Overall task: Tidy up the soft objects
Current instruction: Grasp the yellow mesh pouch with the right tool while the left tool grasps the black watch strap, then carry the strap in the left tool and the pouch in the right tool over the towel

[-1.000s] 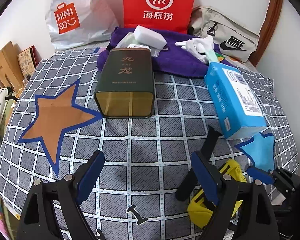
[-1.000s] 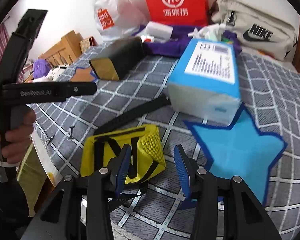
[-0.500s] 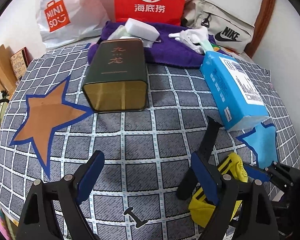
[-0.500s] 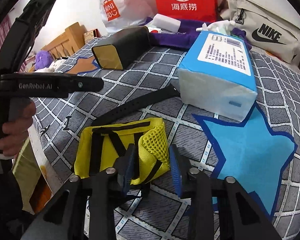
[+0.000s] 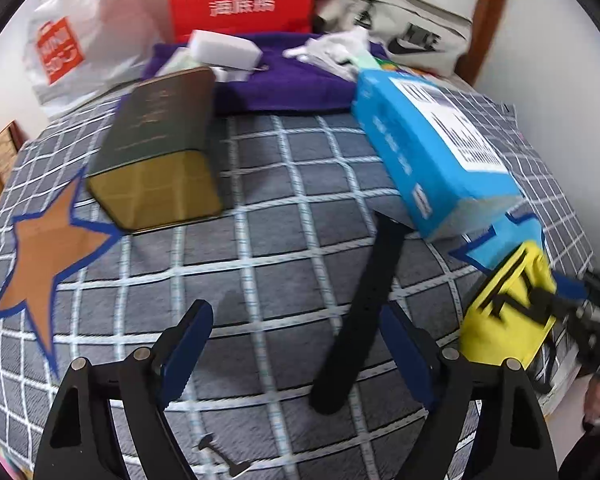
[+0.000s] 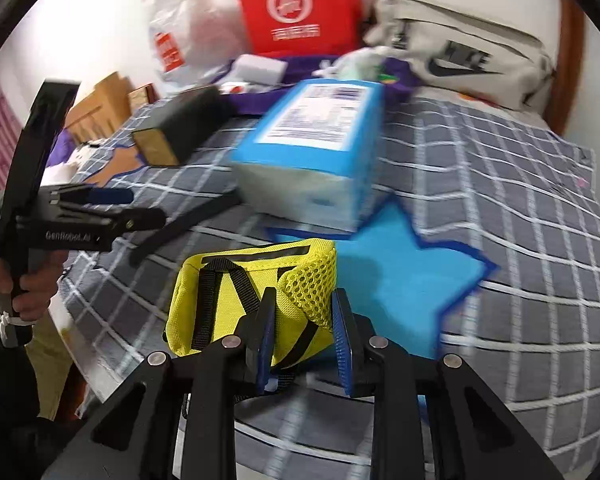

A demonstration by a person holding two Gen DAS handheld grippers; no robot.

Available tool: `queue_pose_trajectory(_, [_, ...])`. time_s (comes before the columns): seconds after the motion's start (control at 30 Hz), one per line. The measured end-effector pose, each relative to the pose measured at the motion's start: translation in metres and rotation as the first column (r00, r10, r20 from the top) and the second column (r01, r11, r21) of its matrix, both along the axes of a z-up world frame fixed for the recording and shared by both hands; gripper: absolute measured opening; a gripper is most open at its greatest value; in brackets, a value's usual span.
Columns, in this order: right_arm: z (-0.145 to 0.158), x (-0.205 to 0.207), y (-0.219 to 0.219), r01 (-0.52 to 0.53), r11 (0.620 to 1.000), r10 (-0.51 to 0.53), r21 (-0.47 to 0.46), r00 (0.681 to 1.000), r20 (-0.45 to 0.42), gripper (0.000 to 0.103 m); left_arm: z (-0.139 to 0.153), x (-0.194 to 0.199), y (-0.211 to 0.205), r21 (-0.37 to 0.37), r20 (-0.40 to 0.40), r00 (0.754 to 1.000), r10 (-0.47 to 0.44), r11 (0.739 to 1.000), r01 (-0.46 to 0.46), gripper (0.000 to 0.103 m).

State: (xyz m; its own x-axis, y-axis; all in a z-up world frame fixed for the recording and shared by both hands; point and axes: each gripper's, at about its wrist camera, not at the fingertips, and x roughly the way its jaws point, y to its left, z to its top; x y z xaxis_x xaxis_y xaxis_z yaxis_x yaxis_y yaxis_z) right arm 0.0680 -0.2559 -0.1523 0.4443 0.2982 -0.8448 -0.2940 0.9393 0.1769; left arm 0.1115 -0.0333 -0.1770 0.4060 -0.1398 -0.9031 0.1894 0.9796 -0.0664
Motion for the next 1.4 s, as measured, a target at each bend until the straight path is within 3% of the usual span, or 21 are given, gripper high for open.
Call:
queue_pose_trajectory(0.17, [-0.005, 0.004, -0.013, 0.027, 1.0, -0.027, 0.015, 1.0, -0.014, 0.027, -0.01, 0.001, -0.024, 0.042, -0.005, 0.998, -0.061, 0.997, 0.061, 0.075])
queue_pose_trajectory(0.27, [-0.009, 0.005, -0.012, 0.024, 1.0, -0.023, 0.017, 1.0, -0.016, 0.027, -0.006, -0.004, -0.03, 0.019, 0.008, 0.995, -0.102, 0.995, 0.102, 0.04])
queue_pose_trajectory(0.3, [-0.011, 0.006, -0.011, 0.021, 1.0, -0.021, 0.015, 1.0, -0.021, 0.027, -0.004, -0.007, -0.032, 0.011, 0.007, 0.993, -0.122, 0.993, 0.122, 0.024])
queue_pose_trajectory(0.5, [-0.015, 0.011, -0.008, 0.019, 1.0, -0.018, 0.022, 0.999, -0.032, 0.029, -0.003, -0.007, -0.036, -0.005, 0.006, 0.991, -0.134, 0.991, 0.135, 0.024])
queue_pose_trajectory(0.63, [-0.02, 0.013, -0.007, 0.031, 0.999, -0.029, 0.029, 0.998, -0.051, 0.033, -0.005, -0.005, -0.043, -0.01, 0.027, 0.988, -0.155, 0.988, 0.155, 0.039])
queue_pose_trajectory(0.7, [-0.021, 0.013, -0.007, 0.028, 0.999, -0.026, 0.03, 0.999, -0.044, 0.033, -0.007, -0.004, -0.047, 0.011, 0.048, 0.985, -0.164, 0.987, 0.163, 0.04])
queue_pose_trajectory(0.77, [-0.023, 0.013, -0.005, 0.027, 0.999, -0.025, 0.035, 0.999, -0.031, 0.035, -0.007, -0.004, -0.047, 0.007, 0.061, 0.984, -0.167, 0.986, 0.167, 0.039])
queue_pose_trajectory(0.83, [-0.024, 0.013, -0.003, 0.029, 0.999, -0.028, 0.033, 1.0, -0.013, 0.034, -0.007, -0.005, -0.044, 0.004, 0.075, 0.984, -0.163, 0.987, 0.164, 0.021])
queue_pose_trajectory(1.0, [-0.017, 0.012, -0.004, 0.027, 0.998, -0.027, 0.058, 1.0, 0.0, 0.026, -0.002, -0.007, -0.037, -0.022, 0.061, 0.988, -0.145, 0.989, 0.147, 0.02])
queue_pose_trajectory(1.4, [0.016, 0.008, 0.015, -0.004, 0.998, 0.0, 0.069, 0.999, 0.051, 0.025, 0.028, -0.018, 0.013, -0.032, 0.108, 0.994, -0.022, 0.999, 0.026, 0.02])
